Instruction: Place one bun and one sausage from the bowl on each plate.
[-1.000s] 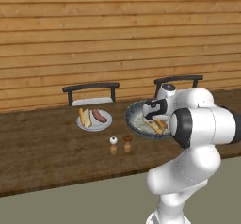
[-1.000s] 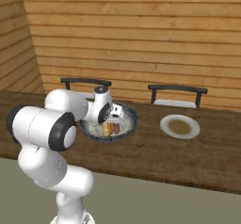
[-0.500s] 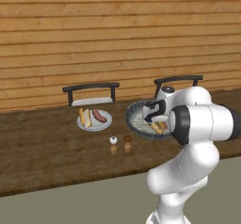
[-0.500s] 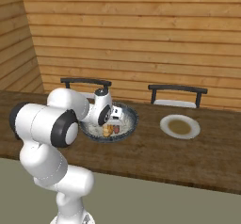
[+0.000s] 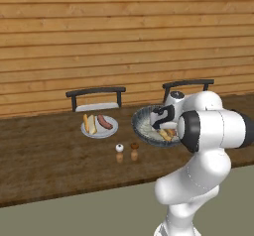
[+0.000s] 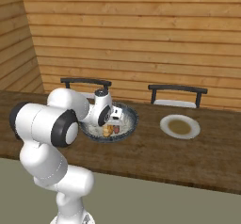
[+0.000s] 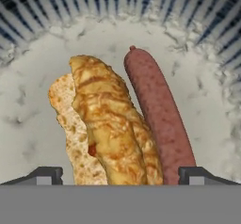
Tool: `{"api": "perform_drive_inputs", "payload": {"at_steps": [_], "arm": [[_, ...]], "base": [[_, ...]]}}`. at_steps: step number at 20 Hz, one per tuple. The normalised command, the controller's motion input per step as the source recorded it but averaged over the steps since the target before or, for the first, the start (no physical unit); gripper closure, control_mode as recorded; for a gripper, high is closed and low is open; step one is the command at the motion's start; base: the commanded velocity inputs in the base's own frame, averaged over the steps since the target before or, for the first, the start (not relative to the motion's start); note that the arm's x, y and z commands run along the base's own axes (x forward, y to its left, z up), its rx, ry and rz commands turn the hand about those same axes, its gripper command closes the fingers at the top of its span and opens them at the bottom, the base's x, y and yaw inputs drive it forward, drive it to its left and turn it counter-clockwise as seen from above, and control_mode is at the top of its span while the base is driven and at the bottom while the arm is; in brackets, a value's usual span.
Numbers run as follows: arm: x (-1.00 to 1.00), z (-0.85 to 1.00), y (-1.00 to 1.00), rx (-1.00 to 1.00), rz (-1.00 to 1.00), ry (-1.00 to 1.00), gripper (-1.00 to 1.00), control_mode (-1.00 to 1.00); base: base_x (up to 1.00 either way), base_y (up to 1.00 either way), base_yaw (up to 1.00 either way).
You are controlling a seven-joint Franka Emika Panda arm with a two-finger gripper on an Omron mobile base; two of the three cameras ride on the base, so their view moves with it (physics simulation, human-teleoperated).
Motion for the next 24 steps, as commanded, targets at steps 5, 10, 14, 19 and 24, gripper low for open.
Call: {"api": "perform_drive_inputs", "payload": {"at_steps": [5, 10, 14, 19, 24], "arm": [[0.0, 0.0, 0.0, 0.0, 0.0, 0.0, 1.0, -1.0], [0.0, 0.0, 0.0, 0.0, 0.0, 0.0, 1.0, -1.0], [-0.09, 0.07, -0.02, 0.0, 0.0, 0.0, 1.0, -1.0], [-0.28, 0.81, -0.16, 0.0, 0.0, 0.01, 1.0, -1.0], [-0.38, 0.77, -0.43, 0.0, -0.01, 0.03, 1.0, -1.0]], "base": [[0.0, 0.0, 0.0], [0.0, 0.0, 0.0], [0.0, 0.0, 0.0], [0.0, 0.0, 0.0], [0.0, 0.0, 0.0]]}}
